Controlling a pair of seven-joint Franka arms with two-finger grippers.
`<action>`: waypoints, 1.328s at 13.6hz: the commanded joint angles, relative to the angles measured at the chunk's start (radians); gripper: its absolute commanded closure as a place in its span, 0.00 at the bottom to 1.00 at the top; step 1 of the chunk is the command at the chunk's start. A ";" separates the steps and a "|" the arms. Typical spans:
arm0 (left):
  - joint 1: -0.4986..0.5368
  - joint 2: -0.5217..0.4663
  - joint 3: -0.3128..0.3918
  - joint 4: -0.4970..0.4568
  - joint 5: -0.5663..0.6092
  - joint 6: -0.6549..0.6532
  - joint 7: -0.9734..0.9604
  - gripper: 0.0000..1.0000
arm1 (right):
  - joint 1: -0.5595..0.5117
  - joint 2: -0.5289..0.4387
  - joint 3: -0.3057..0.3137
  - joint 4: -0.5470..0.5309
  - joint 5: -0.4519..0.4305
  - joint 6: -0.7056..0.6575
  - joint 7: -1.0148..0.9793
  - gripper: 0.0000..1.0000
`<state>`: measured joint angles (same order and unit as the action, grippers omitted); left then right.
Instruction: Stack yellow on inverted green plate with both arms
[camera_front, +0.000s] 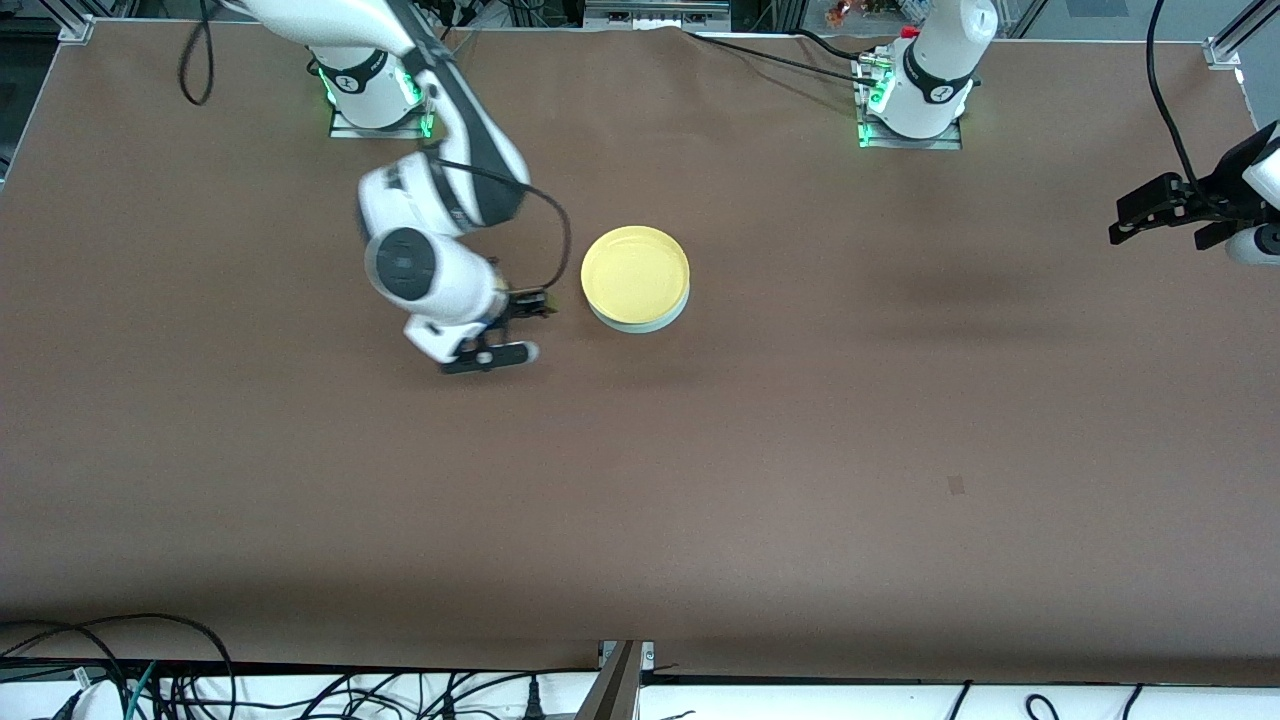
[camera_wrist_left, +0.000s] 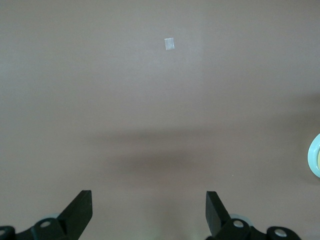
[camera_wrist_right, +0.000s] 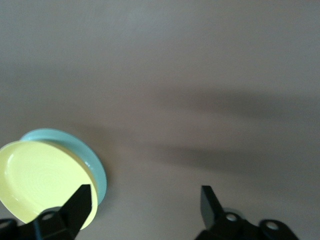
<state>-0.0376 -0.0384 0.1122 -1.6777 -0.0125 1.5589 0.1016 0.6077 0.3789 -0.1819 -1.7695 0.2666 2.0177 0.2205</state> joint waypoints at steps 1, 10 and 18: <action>0.002 0.009 -0.003 0.016 0.016 -0.003 0.017 0.00 | 0.009 -0.076 -0.083 -0.008 -0.096 -0.019 0.008 0.00; 0.004 0.009 0.003 0.023 0.025 -0.002 0.012 0.00 | -0.423 -0.264 0.077 0.196 -0.259 -0.339 -0.139 0.00; 0.004 0.009 0.004 0.024 0.025 0.001 0.012 0.00 | -0.631 -0.460 0.216 -0.030 -0.253 -0.301 -0.138 0.00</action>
<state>-0.0358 -0.0345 0.1166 -1.6736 -0.0070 1.5644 0.1016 -0.0023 -0.0446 0.0384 -1.7516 -0.0186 1.6983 0.0815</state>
